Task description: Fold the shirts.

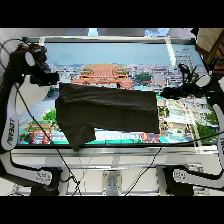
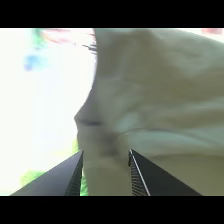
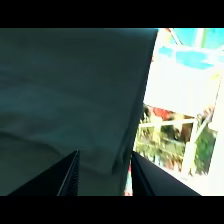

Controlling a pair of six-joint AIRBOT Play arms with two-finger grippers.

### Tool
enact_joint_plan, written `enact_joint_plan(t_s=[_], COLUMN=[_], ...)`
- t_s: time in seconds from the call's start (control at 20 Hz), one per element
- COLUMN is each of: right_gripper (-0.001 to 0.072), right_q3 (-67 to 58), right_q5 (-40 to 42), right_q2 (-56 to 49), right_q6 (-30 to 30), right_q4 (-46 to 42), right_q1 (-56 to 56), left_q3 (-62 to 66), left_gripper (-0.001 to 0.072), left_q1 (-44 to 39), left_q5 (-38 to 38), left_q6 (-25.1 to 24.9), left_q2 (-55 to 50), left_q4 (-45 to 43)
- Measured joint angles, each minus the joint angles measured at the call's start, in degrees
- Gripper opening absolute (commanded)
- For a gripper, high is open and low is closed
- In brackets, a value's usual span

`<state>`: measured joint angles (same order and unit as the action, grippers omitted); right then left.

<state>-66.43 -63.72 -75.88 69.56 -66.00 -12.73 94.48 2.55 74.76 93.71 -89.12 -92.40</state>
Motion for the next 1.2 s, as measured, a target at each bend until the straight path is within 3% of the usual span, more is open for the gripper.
enact_joint_plan(t_s=[0.25, 0.35, 0.5, 0.7, 1.0, 1.2], right_gripper=[0.0388, 0.0519, 0.0519, 0.0519, 0.0515, 0.0469], right_q3=[13.31, 21.9, 33.11, 41.86, 45.51, 47.39], right_q5=[-6.03, -6.62, -6.78, -4.22, 1.95, 7.37], right_q2=[10.8, 14.62, 17.66, 19.06, 19.47, 19.5], right_q6=[-0.57, -1.25, -1.88, -3.06, -3.34, -3.32], right_q4=[0.85, 3.56, 7.19, 11.78, 15.32, 19.93], right_q1=[-7.61, -9.6, -11.02, -11.67, -11.85, -11.85], left_q3=[-18.95, -28.63, -38.32, -43.1, -44.65, -44.85], left_gripper=[0.0353, 0.0353, 0.0353, 0.0352, 0.0352, 0.0352], left_q1=[6.67, 8.66, 10.08, 10.67, 10.88, 10.88], left_q5=[-1.66, -4.26, -6.32, -7.43, -7.45, -7.28], left_q6=[0.68, 0.85, 0.9, 0.87, 0.44, 0.42], left_q2=[14.88, 20.35, 24.87, 26.95, 27.65, 27.71], left_q4=[-1.79, -0.11, 3.21, 6.62, 8.11, 8.72])
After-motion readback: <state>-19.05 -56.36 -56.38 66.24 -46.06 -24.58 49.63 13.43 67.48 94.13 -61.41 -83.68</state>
